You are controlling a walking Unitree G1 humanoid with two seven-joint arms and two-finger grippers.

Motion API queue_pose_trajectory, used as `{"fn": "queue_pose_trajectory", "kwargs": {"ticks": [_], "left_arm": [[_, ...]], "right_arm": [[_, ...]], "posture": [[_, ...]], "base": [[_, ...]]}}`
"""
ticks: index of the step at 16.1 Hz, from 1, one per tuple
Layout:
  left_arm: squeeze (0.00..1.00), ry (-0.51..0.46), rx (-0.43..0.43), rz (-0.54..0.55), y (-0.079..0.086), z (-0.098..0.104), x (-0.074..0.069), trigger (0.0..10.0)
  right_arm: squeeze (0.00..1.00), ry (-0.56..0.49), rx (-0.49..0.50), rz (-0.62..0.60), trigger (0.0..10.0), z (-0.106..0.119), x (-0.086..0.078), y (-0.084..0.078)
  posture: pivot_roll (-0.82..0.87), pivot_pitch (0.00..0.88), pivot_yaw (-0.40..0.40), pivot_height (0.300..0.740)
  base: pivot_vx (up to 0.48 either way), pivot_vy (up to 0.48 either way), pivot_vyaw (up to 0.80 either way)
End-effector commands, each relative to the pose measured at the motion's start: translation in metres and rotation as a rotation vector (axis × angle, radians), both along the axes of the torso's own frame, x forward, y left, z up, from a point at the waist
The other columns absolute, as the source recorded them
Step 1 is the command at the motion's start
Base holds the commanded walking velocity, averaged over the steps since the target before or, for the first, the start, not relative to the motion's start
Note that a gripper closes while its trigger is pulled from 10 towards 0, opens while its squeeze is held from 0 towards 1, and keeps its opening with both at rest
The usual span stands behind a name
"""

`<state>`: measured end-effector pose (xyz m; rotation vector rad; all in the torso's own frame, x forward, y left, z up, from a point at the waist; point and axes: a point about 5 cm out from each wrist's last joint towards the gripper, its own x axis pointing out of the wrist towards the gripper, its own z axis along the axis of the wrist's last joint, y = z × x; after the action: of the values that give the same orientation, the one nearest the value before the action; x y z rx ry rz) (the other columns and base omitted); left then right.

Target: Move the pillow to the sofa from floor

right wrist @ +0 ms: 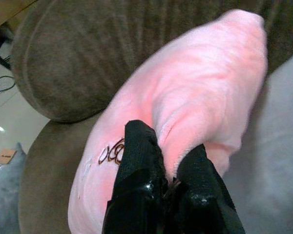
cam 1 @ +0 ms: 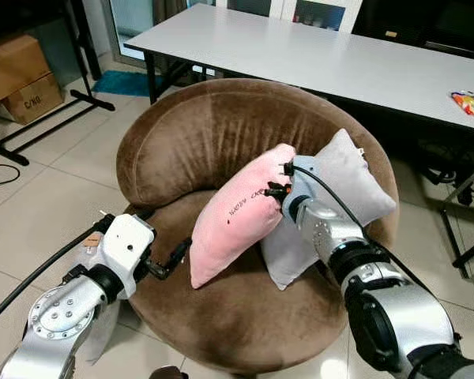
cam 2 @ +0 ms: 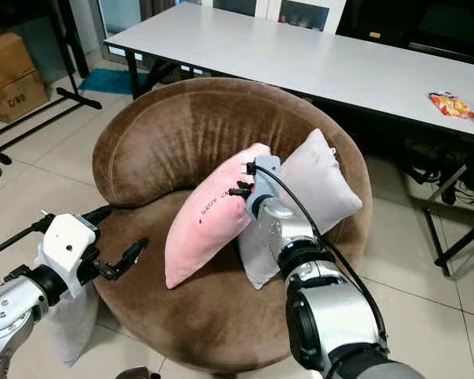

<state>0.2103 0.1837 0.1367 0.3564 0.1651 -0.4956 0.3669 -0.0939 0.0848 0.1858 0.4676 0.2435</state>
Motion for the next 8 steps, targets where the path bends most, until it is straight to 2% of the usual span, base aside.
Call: {"fn": "queue_pose_trajectory", "kwargs": {"ticks": [1, 2, 3, 4, 6, 8], "left_arm": [[0.0, 0.007, -0.021, -0.019, -0.002, 0.002, -0.002, 10.0], [0.0, 0.017, -0.061, -0.029, -0.004, 0.003, -0.003, 10.0], [0.0, 0.035, -0.105, -0.033, -0.005, 0.004, -0.004, 10.0], [0.0, 0.047, -0.129, -0.036, -0.006, 0.005, -0.005, 10.0], [0.0, 0.095, -0.176, -0.078, -0.009, 0.004, -0.01, 10.0], [0.0, 0.114, -0.18, -0.101, -0.011, 0.003, -0.012, 10.0]], "right_arm": [[0.03, -0.018, -0.002, -0.001, 10.0, 0.004, 0.003, -0.005], [0.95, -0.01, 0.001, -0.01, 10.0, 0.001, 0.002, -0.007], [1.0, -0.012, -0.009, -0.016, 10.0, 0.001, 0.002, -0.01], [1.0, -0.014, -0.027, -0.018, 10.0, 0.0, 0.002, -0.012], [1.0, -0.038, -0.149, -0.051, 10.0, -0.002, 0.002, -0.028], [1.0, -0.083, -0.137, -0.079, 10.0, 0.003, 0.004, -0.043]], "posture": [[0.05, 0.0, -0.065, 0.74], [0.05, 0.0, -0.065, 0.74], [0.05, 0.0, -0.064, 0.74], [0.05, 0.0, -0.064, 0.74], [0.05, 0.0, -0.064, 0.74], [0.05, 0.0, -0.071, 0.74]], "base": [[0.0, 0.0, 0.0], [0.0, 0.0, 0.0], [0.0, 0.0, 0.0], [0.0, 0.0, 0.0], [0.0, 0.0, 0.0], [0.0, 0.0, 0.0]]}}
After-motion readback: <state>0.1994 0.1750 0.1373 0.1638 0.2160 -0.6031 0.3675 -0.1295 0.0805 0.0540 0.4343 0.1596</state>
